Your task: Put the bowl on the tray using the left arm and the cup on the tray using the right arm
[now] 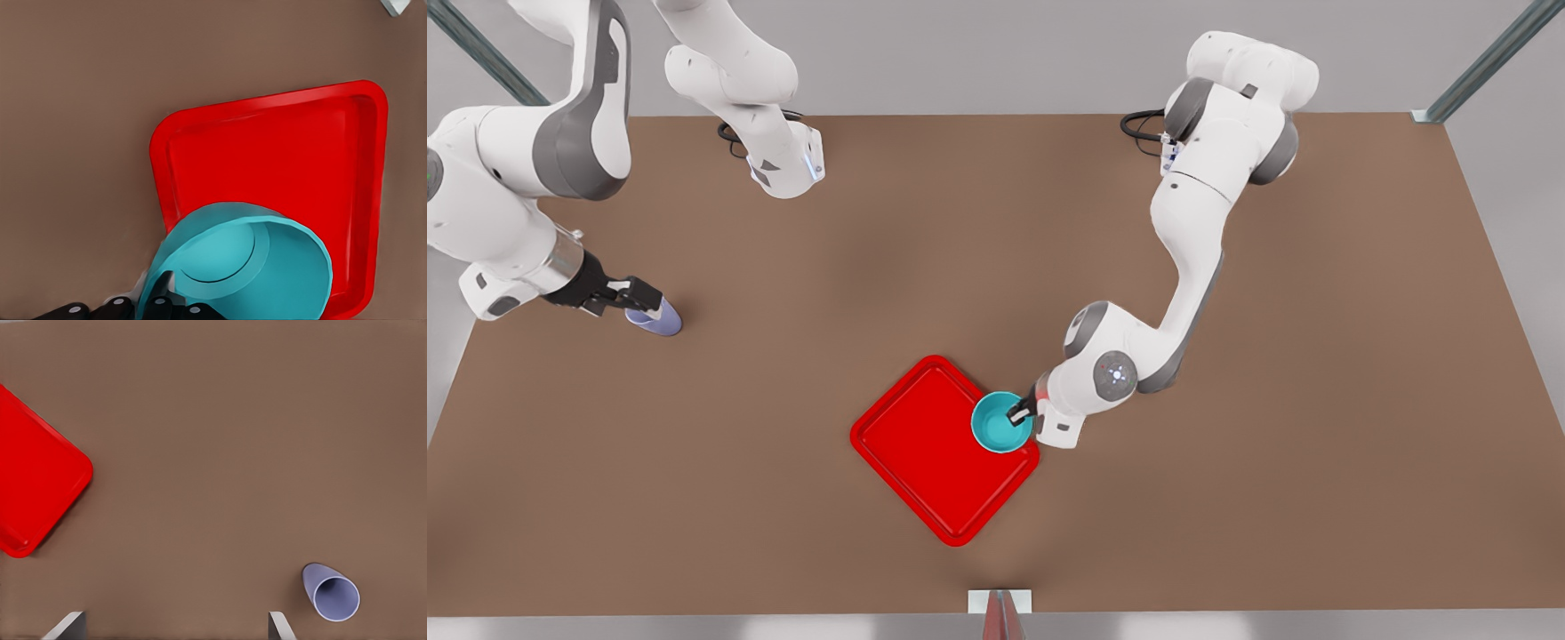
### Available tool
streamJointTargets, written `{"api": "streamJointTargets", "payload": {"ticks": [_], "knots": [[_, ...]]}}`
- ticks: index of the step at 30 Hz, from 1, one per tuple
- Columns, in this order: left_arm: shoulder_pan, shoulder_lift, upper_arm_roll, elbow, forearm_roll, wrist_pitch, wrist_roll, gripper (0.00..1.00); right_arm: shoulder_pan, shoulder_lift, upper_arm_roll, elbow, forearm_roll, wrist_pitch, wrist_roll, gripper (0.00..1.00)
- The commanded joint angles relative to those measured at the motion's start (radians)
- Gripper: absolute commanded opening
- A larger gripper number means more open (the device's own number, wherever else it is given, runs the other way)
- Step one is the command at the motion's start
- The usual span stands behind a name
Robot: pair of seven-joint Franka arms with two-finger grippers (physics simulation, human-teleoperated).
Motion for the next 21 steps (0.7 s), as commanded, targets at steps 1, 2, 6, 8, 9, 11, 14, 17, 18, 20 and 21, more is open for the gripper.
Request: {"api": "streamJointTargets", "payload": {"ticks": [1,2,6,8,9,11,14,17,18,20,21], "knots": [[-0.003,0.005,0.001,0.002,-0.086,0.011,0.0,0.21,-0.008,0.001,0.0,0.001,0.0,0.002,0.0,1.0],[-0.013,0.017,0.001,0.011,-0.086,0.024,-0.006,0.21,-0.008,0.001,0.0,0.001,0.002,0.002,0.0,1.0],[-0.034,0.083,0.008,0.063,-0.086,0.083,-0.032,0.21,-0.009,-0.002,-0.001,0.002,0.0,-0.005,-0.003,1.0],[-0.026,0.089,0.01,0.063,-0.08,0.105,-0.023,0.21,-0.011,0.0,-0.001,0.002,-0.002,-0.008,0.0,1.0],[-0.025,0.091,0.011,0.063,-0.08,0.112,-0.021,0.21,-0.009,0.0,-0.001,0.002,-0.002,-0.005,0.0,1.0],[-0.026,0.098,0.011,0.063,-0.08,0.137,-0.021,0.34,-0.011,0.0,-0.001,0.001,-0.003,-0.006,-0.005,1.0],[-0.026,0.105,0.017,0.063,-0.077,0.154,-0.02,1.0,-0.02,-0.002,-0.005,-0.012,-0.002,-0.009,-0.005,1.0],[-0.02,0.105,0.019,0.062,-0.063,0.151,0.003,1.0,-0.011,-0.008,-0.003,-0.029,0.0,-0.009,-0.057,1.0],[-0.007,0.083,0.062,0.062,0.018,0.084,0.037,1.0,-0.008,-0.009,-0.003,-0.03,0.0,-0.006,-0.057,1.0],[0.084,-0.082,0.077,0.054,0.178,-0.286,0.287,1.0,-0.009,-0.009,-0.003,-0.036,0.0,-0.005,-0.058,1.0],[0.136,-0.176,0.102,0.054,0.176,-0.501,0.526,1.0,-0.009,-0.009,-0.003,-0.042,0.0,-0.003,-0.064,1.0]]}}
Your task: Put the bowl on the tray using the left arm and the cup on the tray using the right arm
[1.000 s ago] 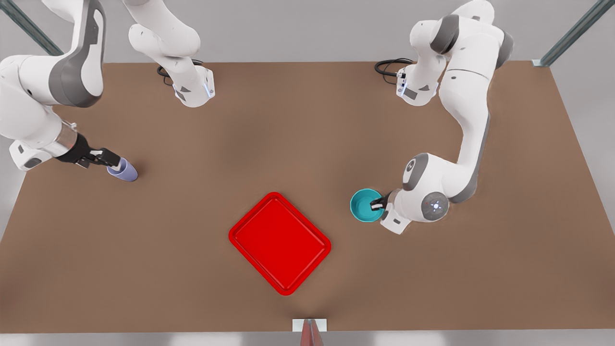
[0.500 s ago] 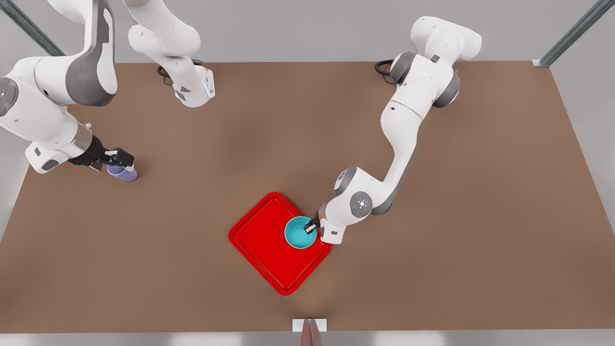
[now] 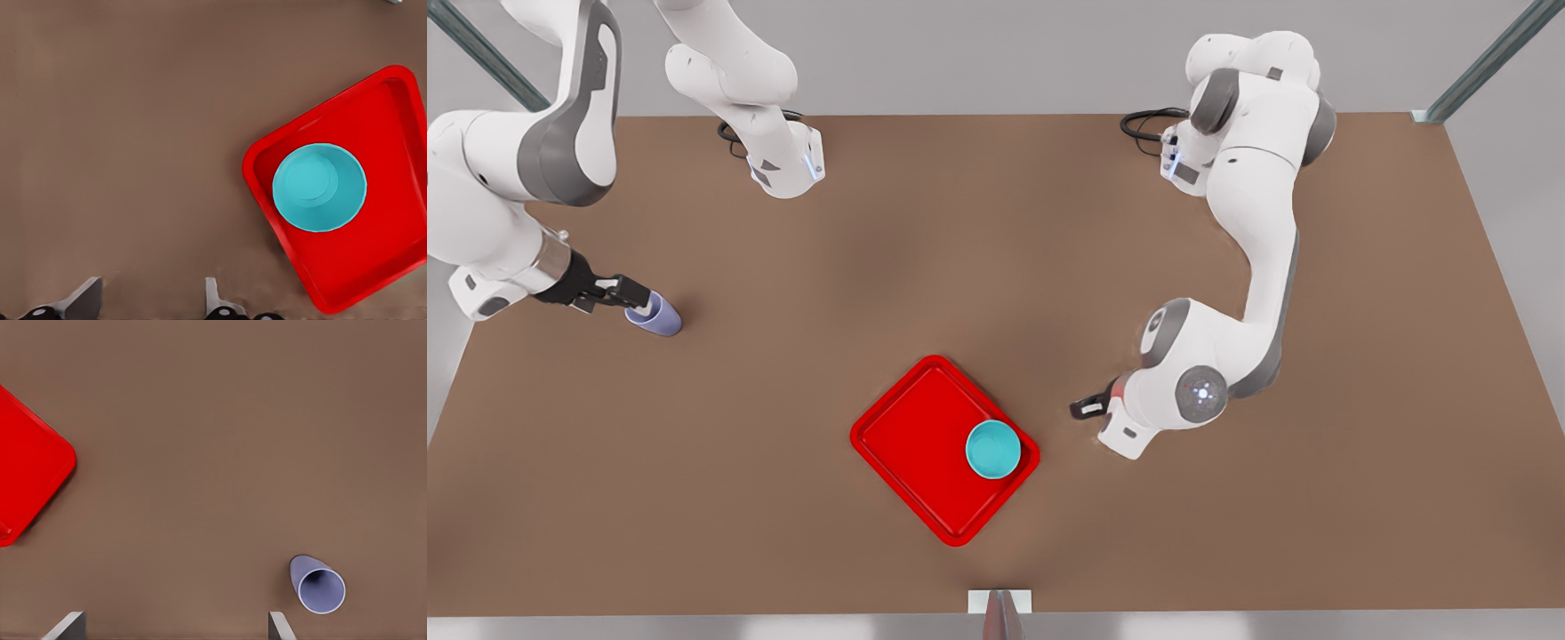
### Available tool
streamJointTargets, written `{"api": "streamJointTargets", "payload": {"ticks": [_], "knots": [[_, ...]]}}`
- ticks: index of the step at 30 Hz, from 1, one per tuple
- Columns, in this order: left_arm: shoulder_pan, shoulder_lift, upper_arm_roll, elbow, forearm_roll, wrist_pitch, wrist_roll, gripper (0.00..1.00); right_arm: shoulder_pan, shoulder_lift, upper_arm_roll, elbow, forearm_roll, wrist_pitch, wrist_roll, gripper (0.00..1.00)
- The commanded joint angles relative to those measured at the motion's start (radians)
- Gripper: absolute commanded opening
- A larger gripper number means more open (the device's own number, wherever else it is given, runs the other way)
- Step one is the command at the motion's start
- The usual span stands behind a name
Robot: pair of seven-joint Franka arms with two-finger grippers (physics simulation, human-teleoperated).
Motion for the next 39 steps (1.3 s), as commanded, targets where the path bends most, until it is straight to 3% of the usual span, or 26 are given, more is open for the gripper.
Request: {"api": "streamJointTargets", "payload": {"ticks": [1,4,6,8,9,16,19,24,33,39], "knots": [[0.013,-0.032,0.022,0.0,0.094,-0.049,0.076,1.0,0.041,-0.004,-0.001,-0.011,0.0,0.004,0.0,1.0],[0.023,-0.151,0.213,-0.002,0.118,-0.236,0.383,1.0,0.032,-0.055,-0.003,-0.135,-0.003,0.088,-0.006,1.0],[0.026,-0.275,0.214,-0.122,0.161,-0.226,0.387,1.0,0.029,-0.061,-0.023,-0.172,-0.003,0.101,-0.023,1.0],[0.082,-0.477,0.116,-0.391,0.21,-0.031,0.388,1.0,0.027,-0.05,-0.052,-0.214,-0.005,0.136,-0.049,1.0],[0.084,-0.525,0.116,-0.426,0.209,0.005,0.382,1.0,0.027,-0.052,-0.06,-0.227,-0.005,0.137,-0.066,1.0],[0.102,-0.539,0.092,-0.466,0.258,0.034,0.376,1.0,0.041,0.042,-0.276,-0.245,0.0,0.078,-0.414,1.0],[0.102,-0.5,0.09,-0.451,0.258,0.055,0.383,1.0,0.041,0.037,-0.288,-0.28,-0.002,0.064,-0.416,1.0],[0.101,-0.497,0.087,-0.442,0.245,0.051,0.371,1.0,0.039,0.091,-0.284,-0.35,-0.002,0.214,-0.41,1.0],[0.098,-0.497,0.088,-0.442,0.253,0.054,0.379,1.0,0.03,0.117,-0.371,-0.426,-0.002,0.344,-0.482,1.0],[0.098,-0.497,0.087,-0.442,0.253,0.052,0.377,1.0,0.029,0.142,-0.368,-0.466,0.003,0.409,-0.482,1.0]]}}
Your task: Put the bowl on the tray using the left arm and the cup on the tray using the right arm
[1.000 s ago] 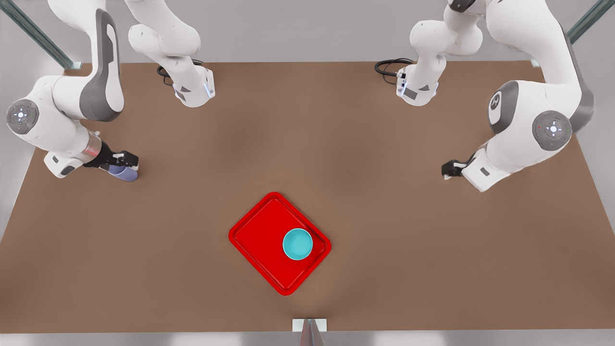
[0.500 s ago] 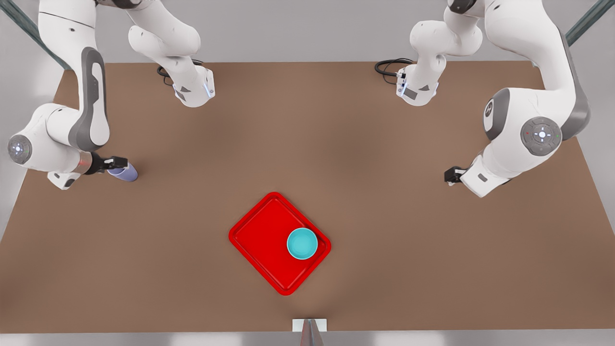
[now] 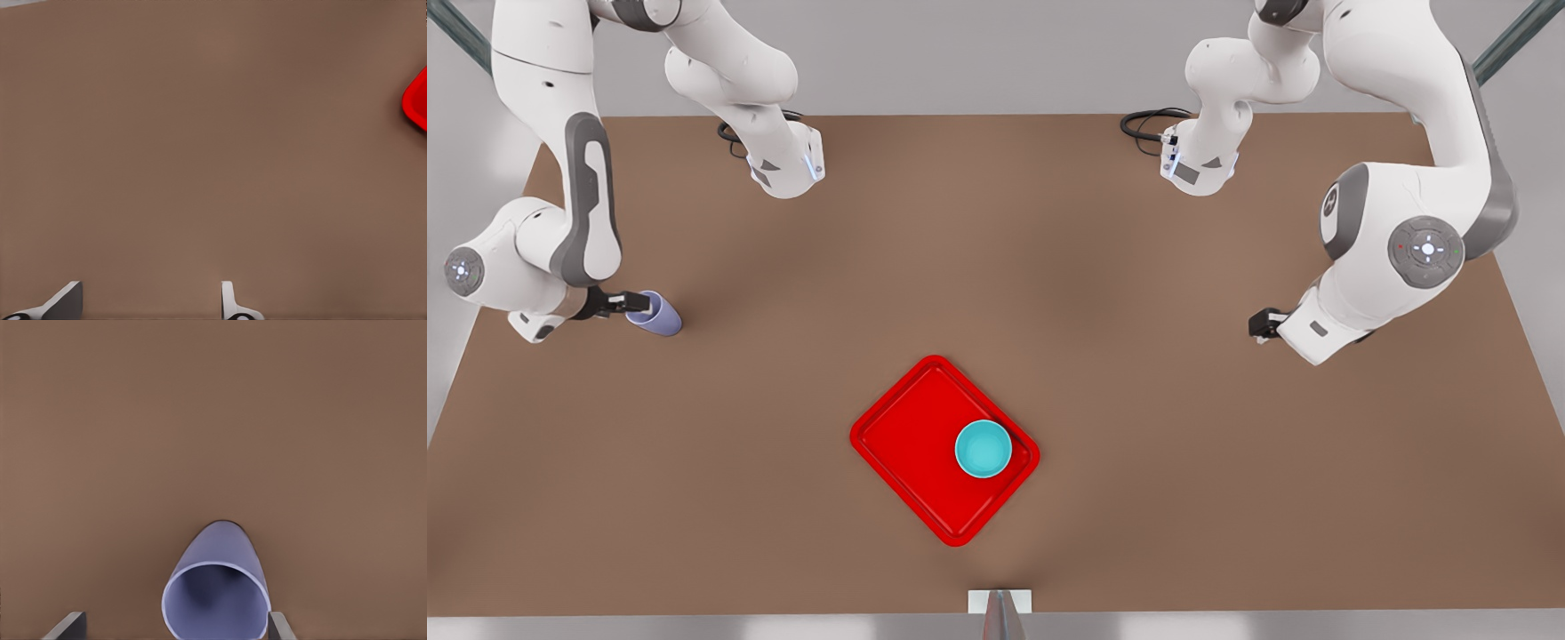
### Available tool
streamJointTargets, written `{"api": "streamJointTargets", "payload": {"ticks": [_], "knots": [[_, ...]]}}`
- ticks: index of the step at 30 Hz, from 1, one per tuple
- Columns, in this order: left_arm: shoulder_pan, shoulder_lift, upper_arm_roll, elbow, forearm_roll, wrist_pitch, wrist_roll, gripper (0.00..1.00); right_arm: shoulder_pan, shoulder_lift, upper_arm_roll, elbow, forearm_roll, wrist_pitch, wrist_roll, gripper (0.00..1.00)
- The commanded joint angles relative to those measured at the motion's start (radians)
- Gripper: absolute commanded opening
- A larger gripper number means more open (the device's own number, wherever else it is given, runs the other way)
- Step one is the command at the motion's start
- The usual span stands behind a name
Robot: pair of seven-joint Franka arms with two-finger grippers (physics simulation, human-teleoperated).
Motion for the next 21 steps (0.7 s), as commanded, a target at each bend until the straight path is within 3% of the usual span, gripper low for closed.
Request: {"api": "streamJointTargets", "payload": {"ticks": [1,10,19,21], "knots": [[0.0,0.0,0.0,0.0,0.0,0.0,0.0,1.0,-0.003,0.003,0.0,0.0,0.0,0.002,-0.002,1.0],[0.002,0.0,0.0,0.0,0.0,0.0,0.001,1.0,-0.043,0.041,-0.005,-0.101,0.002,0.17,-0.052,1.0],[0.0,0.0,0.0,0.0,0.002,0.0,0.001,1.0,-0.085,0.068,-0.02,-0.121,0.002,0.209,-0.124,1.0],[0.0,0.0,0.002,0.0,0.002,0.0,0.001,1.0,-0.086,0.073,-0.019,-0.198,0.002,0.305,-0.127,1.0]]}}
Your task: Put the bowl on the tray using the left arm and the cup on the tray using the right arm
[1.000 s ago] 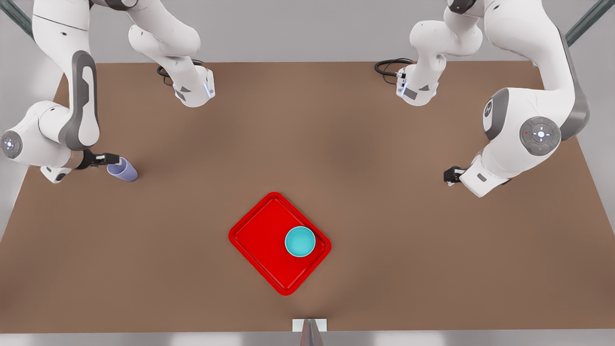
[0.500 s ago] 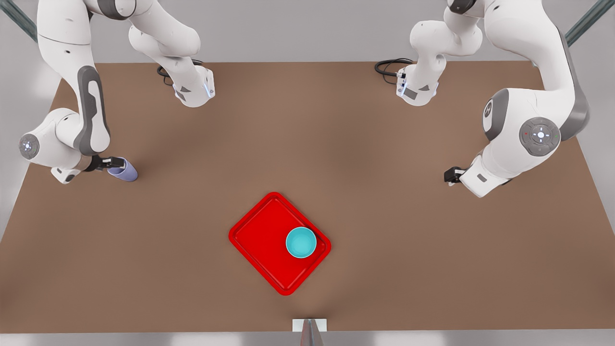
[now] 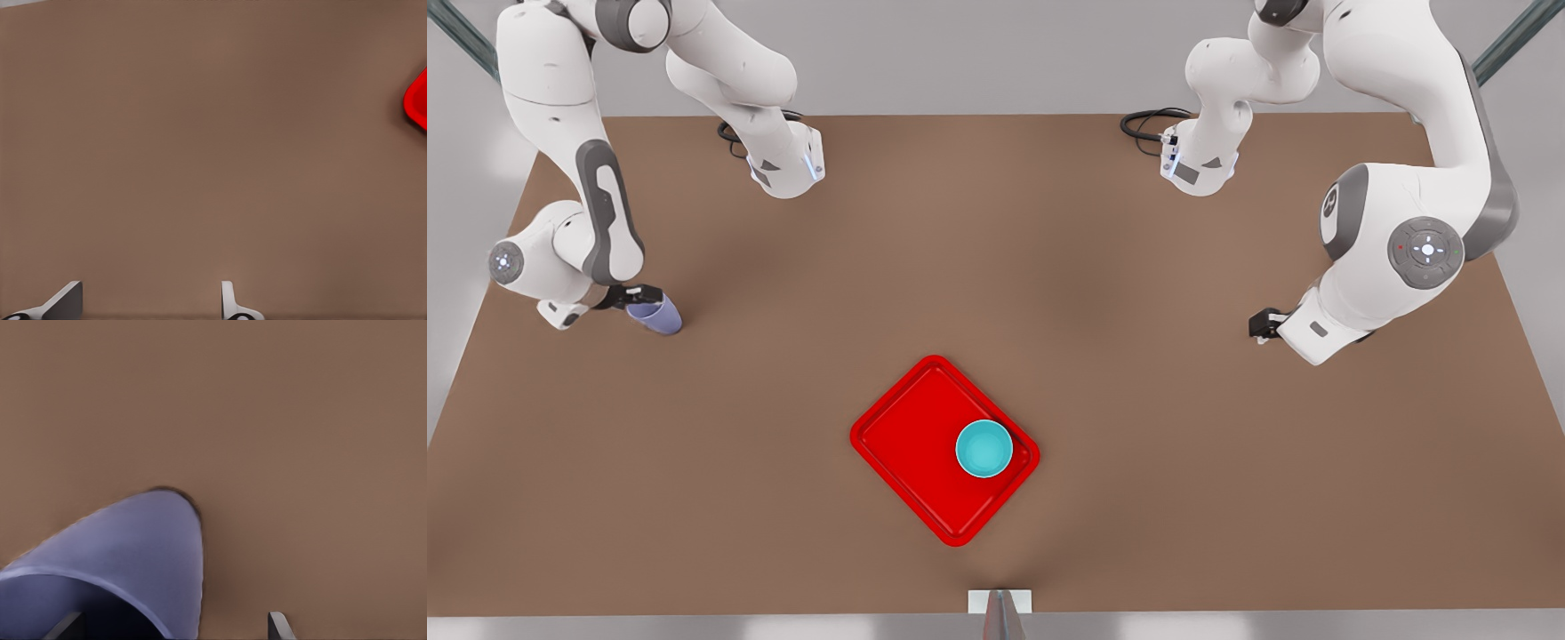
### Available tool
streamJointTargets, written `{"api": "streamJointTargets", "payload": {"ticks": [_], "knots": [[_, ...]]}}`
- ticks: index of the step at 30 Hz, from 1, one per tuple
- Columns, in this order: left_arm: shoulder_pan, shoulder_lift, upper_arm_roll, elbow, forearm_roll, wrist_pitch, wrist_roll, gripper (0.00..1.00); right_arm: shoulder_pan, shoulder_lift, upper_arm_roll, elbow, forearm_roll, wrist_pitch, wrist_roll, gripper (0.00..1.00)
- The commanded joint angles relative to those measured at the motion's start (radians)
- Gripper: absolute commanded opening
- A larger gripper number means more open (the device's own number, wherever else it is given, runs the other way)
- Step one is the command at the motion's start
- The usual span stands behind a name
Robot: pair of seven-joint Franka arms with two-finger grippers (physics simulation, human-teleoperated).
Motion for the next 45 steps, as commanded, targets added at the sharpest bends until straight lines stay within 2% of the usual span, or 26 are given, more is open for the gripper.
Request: {"api": "streamJointTargets", "payload": {"ticks": [1,2,3,20,21,25,27,30,33,35,39,45], "knots": [[0.0,0.0,0.0,0.0,0.0,0.001,0.0,1.0,0.0,0.0,0.0,0.0,0.0,0.001,0.0,0.91],[0.0,0.001,0.0,0.0,0.0,0.001,0.0,1.0,0.0,-0.001,0.005,0.003,0.0,-0.001,0.003,0.41],[0.0,0.001,0.0,0.0,0.0,0.001,0.0,1.0,0.0,-0.001,0.006,0.005,0.002,-0.001,0.006,0.21],[0.0,0.005,0.0,0.0,0.003,-0.001,-0.002,1.0,0.001,-0.034,0.041,0.066,0.041,-0.069,0.021,0.21],[0.0,0.005,0.0,0.0,0.003,0.001,-0.002,1.0,0.017,-0.032,0.057,0.163,0.041,-0.181,0.069,0.21],[0.0,0.005,0.0,0.0,0.003,-0.001,-0.002,1.0,0.176,-0.001,0.094,0.296,0.041,-0.211,0.253,0.21],[0.0,0.005,0.0,0.0,0.003,-0.001,-0.002,1.0,0.239,0.084,0.1,0.463,0.046,-0.318,0.296,0.21],[0.0,0.005,0.0,0.0,0.003,-0.001,-0.002,1.0,0.248,0.213,0.184,0.681,0.046,-0.456,0.394,0.21],[0.0,0.005,0.0,0.0,0.003,-0.001,-0.002,1.0,0.25,0.268,0.305,0.804,0.045,-0.516,0.514,0.21],[0.0,0.005,0.0,0.0,0.003,-0.001,-0.002,1.0,0.261,0.313,0.396,0.875,0.041,-0.516,0.618,0.21],[0.0,0.005,0.001,0.0,0.003,0.001,-0.002,1.0,0.345,0.433,0.465,1.036,0.038,-0.519,0.761,0.21],[0.0,0.005,0.0,0.0,0.003,-0.001,-0.002,1.0,0.403,0.578,0.502,1.143,0.048,-0.429,0.77,0.21]]}}
